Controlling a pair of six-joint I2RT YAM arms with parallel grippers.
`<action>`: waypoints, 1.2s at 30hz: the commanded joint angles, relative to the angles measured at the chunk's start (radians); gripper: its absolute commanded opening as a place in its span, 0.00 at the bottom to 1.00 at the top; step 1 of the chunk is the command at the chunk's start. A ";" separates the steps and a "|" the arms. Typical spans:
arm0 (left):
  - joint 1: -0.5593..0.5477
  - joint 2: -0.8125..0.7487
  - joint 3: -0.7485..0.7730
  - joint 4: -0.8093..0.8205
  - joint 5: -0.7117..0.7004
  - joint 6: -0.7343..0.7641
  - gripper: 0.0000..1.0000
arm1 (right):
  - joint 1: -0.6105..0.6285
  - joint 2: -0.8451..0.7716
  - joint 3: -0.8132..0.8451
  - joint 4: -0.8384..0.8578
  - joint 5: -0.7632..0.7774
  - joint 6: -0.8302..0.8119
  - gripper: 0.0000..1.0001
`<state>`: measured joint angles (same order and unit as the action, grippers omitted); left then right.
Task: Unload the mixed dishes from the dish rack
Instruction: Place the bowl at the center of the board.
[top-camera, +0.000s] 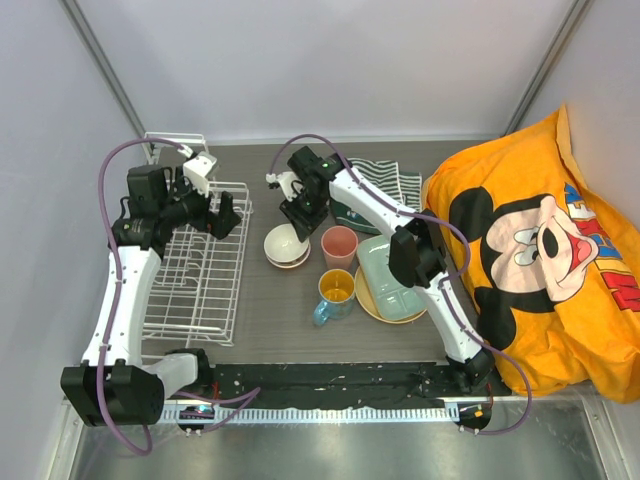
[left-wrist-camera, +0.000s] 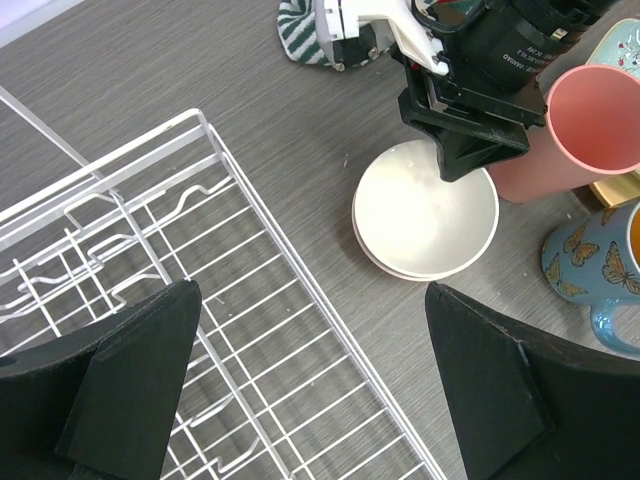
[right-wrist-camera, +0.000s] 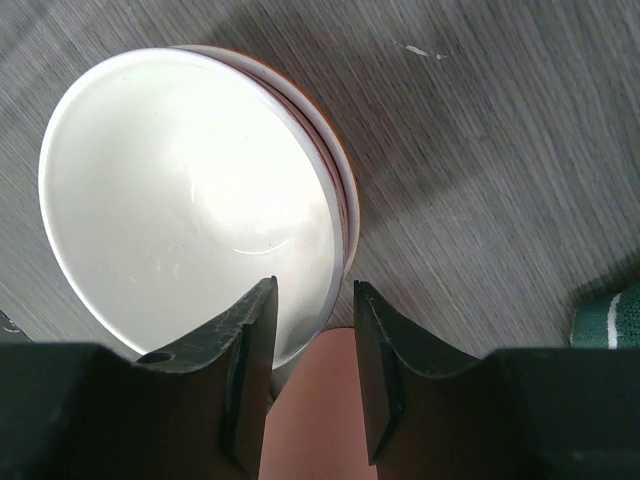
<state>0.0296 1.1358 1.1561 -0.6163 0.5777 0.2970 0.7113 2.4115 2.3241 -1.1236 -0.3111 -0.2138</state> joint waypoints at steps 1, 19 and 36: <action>0.004 -0.027 0.004 -0.002 0.017 0.014 1.00 | 0.007 -0.048 0.017 -0.004 0.012 -0.004 0.42; 0.004 -0.053 -0.022 0.013 0.007 -0.002 1.00 | 0.016 -0.147 -0.100 0.051 0.075 -0.018 0.56; 0.004 -0.077 -0.030 0.058 -0.048 -0.056 1.00 | 0.022 -0.247 -0.077 0.061 0.096 -0.021 0.64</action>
<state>0.0296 1.0958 1.1324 -0.6178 0.5663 0.2810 0.7273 2.2871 2.2066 -1.0805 -0.2363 -0.2260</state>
